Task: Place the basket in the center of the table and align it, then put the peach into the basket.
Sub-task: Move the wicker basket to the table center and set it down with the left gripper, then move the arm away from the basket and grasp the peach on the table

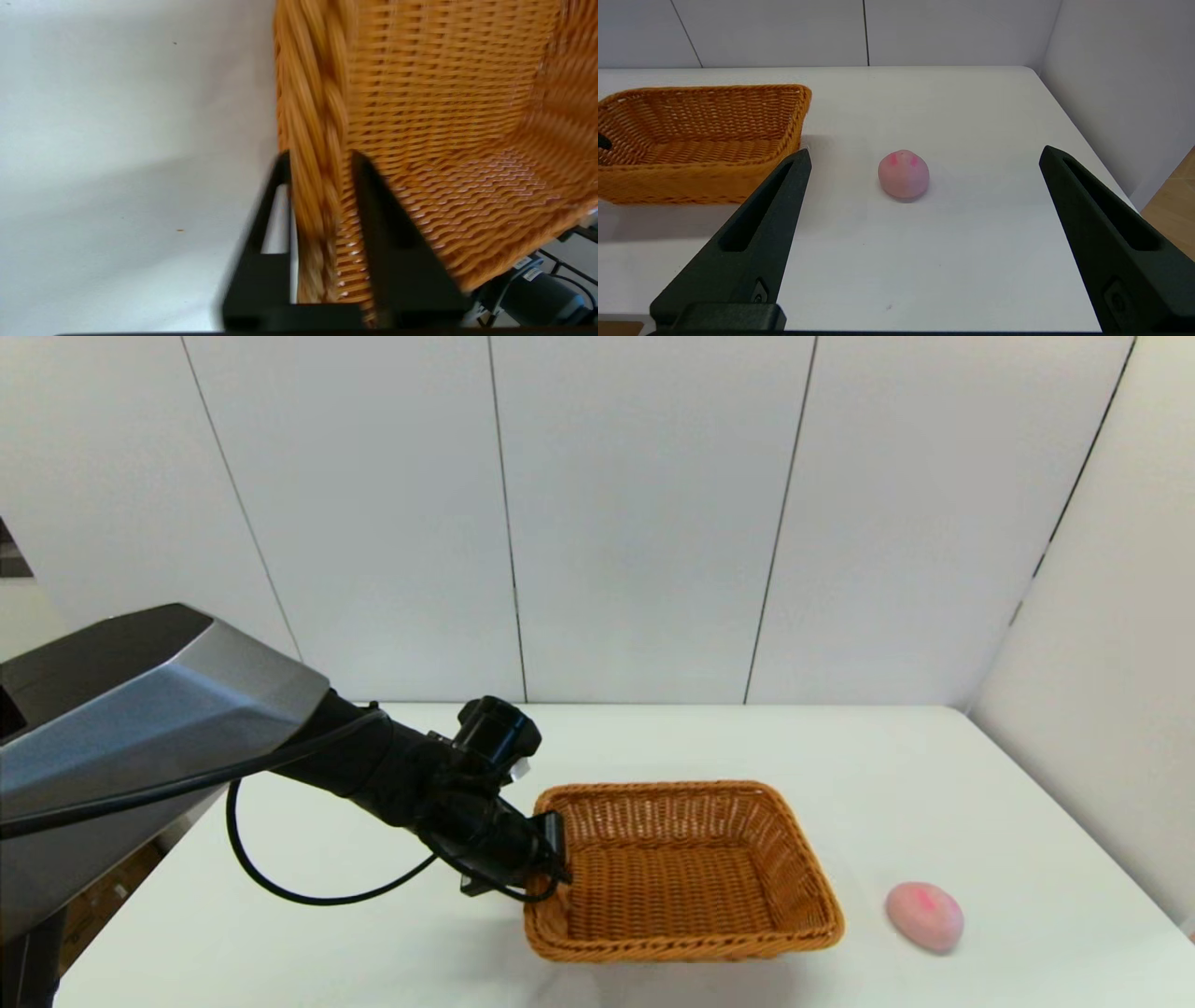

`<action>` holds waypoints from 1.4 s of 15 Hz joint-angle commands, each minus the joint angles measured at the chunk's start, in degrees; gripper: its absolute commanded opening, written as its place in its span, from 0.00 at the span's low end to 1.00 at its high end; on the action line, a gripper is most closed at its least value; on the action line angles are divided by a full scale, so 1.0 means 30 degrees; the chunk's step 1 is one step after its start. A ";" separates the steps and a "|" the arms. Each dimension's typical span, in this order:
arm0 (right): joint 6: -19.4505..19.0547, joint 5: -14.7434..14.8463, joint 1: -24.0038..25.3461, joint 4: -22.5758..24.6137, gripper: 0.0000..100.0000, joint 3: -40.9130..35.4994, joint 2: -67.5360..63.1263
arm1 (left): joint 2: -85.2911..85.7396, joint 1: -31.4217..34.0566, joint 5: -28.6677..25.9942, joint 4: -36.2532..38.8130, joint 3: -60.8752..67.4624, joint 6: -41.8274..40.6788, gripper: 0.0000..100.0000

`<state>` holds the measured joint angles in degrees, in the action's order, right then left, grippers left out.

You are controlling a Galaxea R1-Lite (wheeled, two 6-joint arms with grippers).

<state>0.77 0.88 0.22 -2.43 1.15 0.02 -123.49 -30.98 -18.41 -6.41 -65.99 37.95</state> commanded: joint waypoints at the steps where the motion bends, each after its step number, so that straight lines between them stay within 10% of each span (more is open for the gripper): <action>1: 0.0008 0.0000 0.0015 -0.0012 1.00 -0.0001 -0.0008 | 0.0294 0.0013 -0.0016 -0.0001 -0.0035 0.0065 1.00; 11: 0.0008 0.0000 -0.0015 -0.0012 1.00 -0.0001 -0.0008 | 1.7814 0.0511 -0.0016 0.0057 0.2689 -0.0169 1.00; 15: 0.0008 0.0000 0.0015 -0.0041 1.00 -0.0001 0.0021 | 2.6574 0.0570 0.0540 -0.3634 0.3978 -0.2953 1.00; 21: 0.0008 0.0000 0.0015 -0.0012 1.00 -0.0001 -0.0008 | 3.3546 0.7718 0.0775 -0.4191 0.6879 -0.6263 1.00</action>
<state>0.79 0.85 0.24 -2.45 1.15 0.07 -37.86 -18.52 -16.42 -17.27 -51.40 25.02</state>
